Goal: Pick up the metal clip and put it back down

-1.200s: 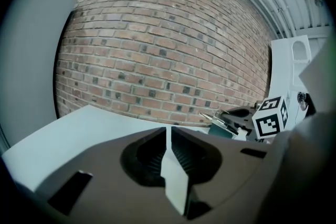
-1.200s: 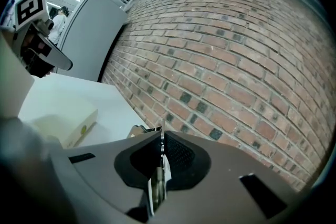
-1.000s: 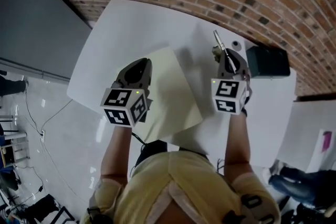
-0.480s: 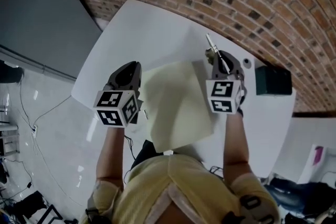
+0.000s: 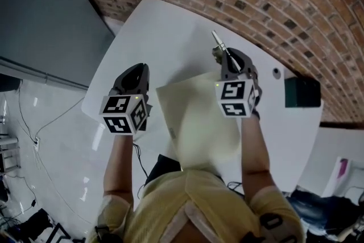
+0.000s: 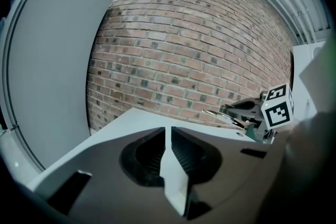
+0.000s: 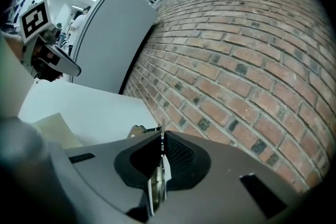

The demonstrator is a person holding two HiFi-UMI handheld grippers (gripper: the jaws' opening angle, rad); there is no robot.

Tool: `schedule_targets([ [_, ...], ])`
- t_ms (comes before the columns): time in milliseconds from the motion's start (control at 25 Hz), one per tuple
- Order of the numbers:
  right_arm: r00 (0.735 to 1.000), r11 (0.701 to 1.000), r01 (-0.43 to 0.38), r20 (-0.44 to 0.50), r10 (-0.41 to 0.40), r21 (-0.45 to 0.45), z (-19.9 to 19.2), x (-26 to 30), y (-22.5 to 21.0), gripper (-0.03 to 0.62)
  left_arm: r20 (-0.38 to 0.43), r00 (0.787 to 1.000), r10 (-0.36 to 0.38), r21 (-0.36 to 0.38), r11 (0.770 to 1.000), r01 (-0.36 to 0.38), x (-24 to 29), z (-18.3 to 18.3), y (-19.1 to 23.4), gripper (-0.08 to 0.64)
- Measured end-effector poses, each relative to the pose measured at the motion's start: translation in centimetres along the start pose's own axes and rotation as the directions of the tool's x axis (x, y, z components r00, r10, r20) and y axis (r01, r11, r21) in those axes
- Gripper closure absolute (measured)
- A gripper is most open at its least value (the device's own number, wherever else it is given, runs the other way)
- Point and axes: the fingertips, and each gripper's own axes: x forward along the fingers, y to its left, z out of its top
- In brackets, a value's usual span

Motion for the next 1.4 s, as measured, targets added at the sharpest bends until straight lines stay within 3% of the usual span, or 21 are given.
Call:
schedule_targets([
  [280,0.996,0.996,-0.080,0.034,0.081,-0.031,3.4,3.6,4.4,0.586,-0.001,0.999,0.040,-0.017,0.999,-0.040,0.6,-0.3,4.1,0.541],
  [640,0.972,0.973,-0.226,0.048,0.229,-0.053,4.8,7.5,12.1,0.586,-0.001,0.995,0.099,-0.059,0.993,-0.099,1.2,-1.0,8.6,0.541],
  [1040,0.926,0.921,-0.361,0.058,0.373,-0.147,6.3,9.1,19.3,0.586,-0.015,0.989,0.145,-0.104,0.984,-0.146,1.2,-3.1,12.2,0.541],
  [1400,0.879,0.845,-0.447,0.028,0.475,-0.293,7.0,10.2,23.7,0.586,-0.025,0.982,0.185,-0.133,0.973,-0.187,0.9,-4.9,14.5,0.541],
])
